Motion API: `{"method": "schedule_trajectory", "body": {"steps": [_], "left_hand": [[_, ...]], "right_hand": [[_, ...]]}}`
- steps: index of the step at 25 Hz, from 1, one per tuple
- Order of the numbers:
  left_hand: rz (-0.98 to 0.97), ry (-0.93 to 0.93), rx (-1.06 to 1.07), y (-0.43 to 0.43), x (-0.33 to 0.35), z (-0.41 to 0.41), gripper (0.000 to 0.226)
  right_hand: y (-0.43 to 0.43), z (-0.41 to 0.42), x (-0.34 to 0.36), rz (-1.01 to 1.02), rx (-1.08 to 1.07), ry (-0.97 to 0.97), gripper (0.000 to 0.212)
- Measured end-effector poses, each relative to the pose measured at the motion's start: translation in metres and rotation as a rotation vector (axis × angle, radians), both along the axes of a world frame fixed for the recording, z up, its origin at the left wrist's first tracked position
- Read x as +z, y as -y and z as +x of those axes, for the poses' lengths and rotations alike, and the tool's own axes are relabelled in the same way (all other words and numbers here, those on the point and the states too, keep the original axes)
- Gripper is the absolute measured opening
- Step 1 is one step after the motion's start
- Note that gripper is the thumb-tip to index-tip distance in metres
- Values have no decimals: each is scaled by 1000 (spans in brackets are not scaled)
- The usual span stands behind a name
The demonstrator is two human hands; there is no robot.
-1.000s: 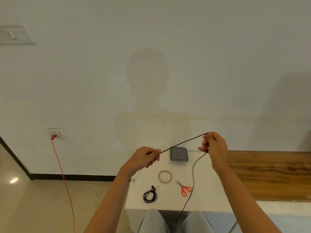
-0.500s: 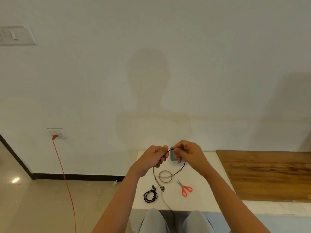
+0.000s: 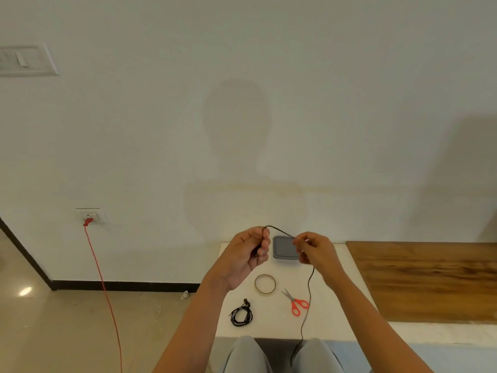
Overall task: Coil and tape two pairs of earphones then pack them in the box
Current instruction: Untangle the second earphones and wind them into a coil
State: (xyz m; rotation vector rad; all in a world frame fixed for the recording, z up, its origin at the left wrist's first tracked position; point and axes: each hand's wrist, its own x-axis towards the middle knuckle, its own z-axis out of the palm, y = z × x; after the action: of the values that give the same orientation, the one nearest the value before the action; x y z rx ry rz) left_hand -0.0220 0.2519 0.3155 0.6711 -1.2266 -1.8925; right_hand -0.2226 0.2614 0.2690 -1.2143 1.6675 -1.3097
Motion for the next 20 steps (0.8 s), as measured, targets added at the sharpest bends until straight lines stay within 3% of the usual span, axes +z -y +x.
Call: {"method": "schedule_trajectory", "body": {"steps": [2,4,9,11,16,20], "left_hand": [[15,-145,120,5,6,-9,23],[-55,-126,226,15,3,-15,21],[-532,512,386,31,-20,-9,21],[-575,615,311,27,-23,-6,21],[-379,475,-6,11,-31,2,24],[-159,205,-82,-4,-22,0,24]], "right_hand": [[-11,17,-8,81,151,-74,26],[-27,36,-11,108,303,-116,26],[-57,54,5,-70,259,28,18],[-59,48,21,-153,226,58,16],[-31,25,60,-288,138,31,14],[4,15,54,-182,124,-20,14]]}}
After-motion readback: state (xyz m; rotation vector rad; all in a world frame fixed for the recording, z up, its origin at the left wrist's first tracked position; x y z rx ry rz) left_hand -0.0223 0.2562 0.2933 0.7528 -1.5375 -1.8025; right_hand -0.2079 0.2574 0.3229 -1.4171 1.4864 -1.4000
